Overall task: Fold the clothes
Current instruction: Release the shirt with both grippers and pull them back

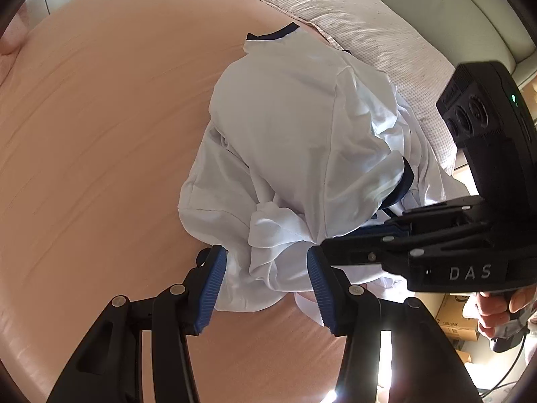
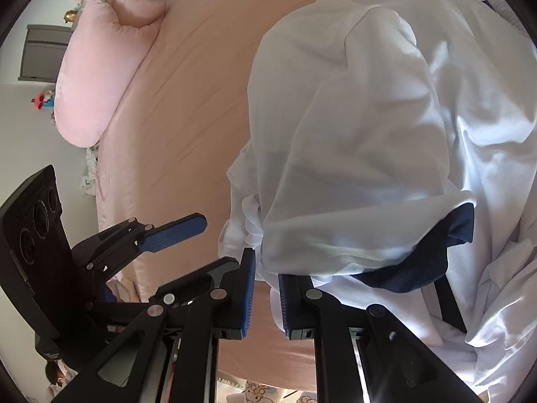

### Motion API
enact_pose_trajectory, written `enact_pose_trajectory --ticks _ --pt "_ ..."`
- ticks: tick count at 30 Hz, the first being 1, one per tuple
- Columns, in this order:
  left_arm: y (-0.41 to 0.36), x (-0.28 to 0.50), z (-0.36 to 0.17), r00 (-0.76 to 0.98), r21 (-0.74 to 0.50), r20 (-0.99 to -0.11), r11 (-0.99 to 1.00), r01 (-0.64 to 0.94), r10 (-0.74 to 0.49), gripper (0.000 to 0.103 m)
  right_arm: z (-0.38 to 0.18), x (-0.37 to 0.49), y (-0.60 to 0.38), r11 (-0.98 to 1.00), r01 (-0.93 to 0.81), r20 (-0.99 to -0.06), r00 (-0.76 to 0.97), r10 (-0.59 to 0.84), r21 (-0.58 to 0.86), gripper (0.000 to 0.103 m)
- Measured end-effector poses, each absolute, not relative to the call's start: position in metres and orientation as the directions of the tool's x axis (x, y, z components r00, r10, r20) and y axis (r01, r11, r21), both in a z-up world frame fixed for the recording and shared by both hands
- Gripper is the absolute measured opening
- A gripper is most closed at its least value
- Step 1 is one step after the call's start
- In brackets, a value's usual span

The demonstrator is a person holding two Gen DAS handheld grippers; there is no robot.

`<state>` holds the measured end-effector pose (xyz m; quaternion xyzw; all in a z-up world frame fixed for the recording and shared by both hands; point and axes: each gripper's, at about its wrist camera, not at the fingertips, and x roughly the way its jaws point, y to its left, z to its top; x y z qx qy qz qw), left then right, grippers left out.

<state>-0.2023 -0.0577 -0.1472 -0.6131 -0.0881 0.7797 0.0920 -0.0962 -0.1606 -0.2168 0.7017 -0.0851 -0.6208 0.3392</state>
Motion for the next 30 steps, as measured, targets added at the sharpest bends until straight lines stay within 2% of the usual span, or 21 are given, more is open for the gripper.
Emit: enact_pose_trajectory --ticks 6,10,12,14,16,26,30 --pt "-0.059 -0.226 -0.146 -0.231 -0.309 -0.928 -0.951 0.033 0.293 0.047 -0.236 -0.079 -0.167 -0.777 0.325 -0.840 0.277 -0.467 0.540 0.012" --pt "-0.061 -0.213 -0.133 -0.244 -0.338 -0.914 -0.941 0.019 0.324 0.048 -0.224 -0.081 -0.160 -0.787 0.359 -0.864 0.253 -0.436 0.502 0.012" --pt "-0.051 -0.217 -0.132 -0.248 -0.343 -0.910 -0.939 -0.004 0.333 0.056 -0.217 -0.086 -0.153 -0.798 0.360 -0.875 0.230 -0.425 0.483 0.013" --pt "-0.043 -0.219 -0.131 -0.248 -0.329 -0.912 -0.944 -0.035 0.327 0.056 -0.209 -0.092 -0.145 -0.811 0.356 -0.886 0.207 -0.416 0.464 0.019" --pt "-0.036 -0.222 -0.131 -0.247 -0.314 -0.916 -0.948 -0.053 0.318 0.056 -0.202 -0.098 -0.138 -0.824 0.351 -0.896 0.183 -0.405 0.445 0.040" --pt "-0.017 -0.237 -0.150 -0.198 -0.260 -0.941 -0.961 -0.092 0.273 0.056 -0.200 -0.117 -0.109 -0.856 0.271 -0.896 0.183 -0.404 0.441 0.043" --pt "-0.007 -0.235 -0.170 -0.152 -0.263 -0.948 -0.957 -0.119 0.280 0.056 -0.197 -0.124 -0.103 -0.868 0.278 -0.910 0.185 -0.372 0.411 0.049"
